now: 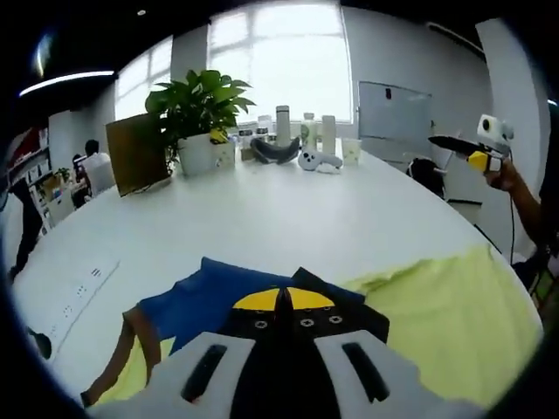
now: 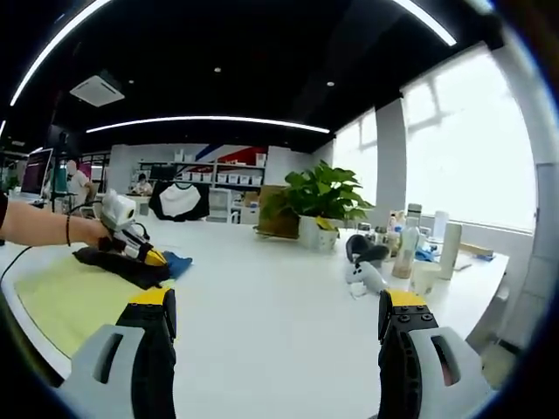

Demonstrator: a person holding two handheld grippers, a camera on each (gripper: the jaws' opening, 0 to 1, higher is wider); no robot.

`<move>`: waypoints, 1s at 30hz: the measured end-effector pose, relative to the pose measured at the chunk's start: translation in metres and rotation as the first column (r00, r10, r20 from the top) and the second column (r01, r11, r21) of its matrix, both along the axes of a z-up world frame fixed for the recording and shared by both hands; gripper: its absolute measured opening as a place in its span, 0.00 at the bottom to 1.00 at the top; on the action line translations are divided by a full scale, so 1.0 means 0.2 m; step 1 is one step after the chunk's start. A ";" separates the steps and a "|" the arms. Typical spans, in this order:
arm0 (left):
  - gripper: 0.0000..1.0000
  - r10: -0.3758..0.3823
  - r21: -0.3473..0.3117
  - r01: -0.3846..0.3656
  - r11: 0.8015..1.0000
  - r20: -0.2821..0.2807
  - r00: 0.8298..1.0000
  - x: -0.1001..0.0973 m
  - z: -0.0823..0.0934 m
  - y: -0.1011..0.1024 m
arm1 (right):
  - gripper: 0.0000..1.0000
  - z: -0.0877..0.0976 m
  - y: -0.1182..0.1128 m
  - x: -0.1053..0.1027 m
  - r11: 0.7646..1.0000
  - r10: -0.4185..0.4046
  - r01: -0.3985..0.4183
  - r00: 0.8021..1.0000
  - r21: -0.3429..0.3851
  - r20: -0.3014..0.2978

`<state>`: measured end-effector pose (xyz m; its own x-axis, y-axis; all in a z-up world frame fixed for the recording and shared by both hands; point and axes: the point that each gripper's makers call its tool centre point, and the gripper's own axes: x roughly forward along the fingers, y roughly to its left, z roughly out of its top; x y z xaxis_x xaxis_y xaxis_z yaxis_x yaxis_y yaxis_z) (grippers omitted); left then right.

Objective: Fold the garment on the visible template until the final outline fits inside the template.

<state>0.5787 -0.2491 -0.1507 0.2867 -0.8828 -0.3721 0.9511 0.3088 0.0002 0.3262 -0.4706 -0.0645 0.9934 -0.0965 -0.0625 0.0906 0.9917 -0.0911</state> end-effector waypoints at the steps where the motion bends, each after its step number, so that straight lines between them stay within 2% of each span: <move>1: 0.01 0.040 -0.008 -0.040 0.999 0.000 0.999 0.02 0.00 0.01 | 0.99 0.00 0.00 0.00 1.000 -0.002 0.002 1.000 0.001 -0.002; 6: 0.01 0.114 -0.026 -0.115 0.993 -0.014 0.993 0.07 -0.02 0.03 | 0.99 0.00 0.00 -0.01 1.000 -0.001 0.001 1.000 -0.006 -0.008; 11: 0.01 0.179 -0.015 -0.179 0.984 0.009 0.984 0.08 -0.03 0.04 | 0.99 0.00 -0.01 -0.01 1.000 -0.003 0.003 1.000 -0.008 -0.010; 21: 0.01 0.177 0.020 -0.177 0.984 0.010 0.984 0.04 -0.08 0.03 | 0.99 0.01 0.00 -0.02 1.000 -0.005 0.005 1.000 -0.010 -0.007; 24: 0.06 0.176 -0.003 -0.176 0.984 0.025 0.984 0.03 -0.05 0.04 | 0.99 0.02 0.00 -0.02 1.000 -0.008 0.008 1.000 -0.013 -0.004; 27: 0.12 0.175 -0.039 -0.173 0.984 0.053 0.983 0.03 0.04 0.06 | 0.99 0.03 0.02 0.00 1.000 0.001 -0.001 1.000 -0.021 -0.005; 30: 0.24 0.181 -0.063 -0.178 0.982 0.063 0.981 0.02 0.12 0.10 | 0.99 0.03 0.04 0.01 1.000 0.008 -0.008 1.000 -0.024 -0.002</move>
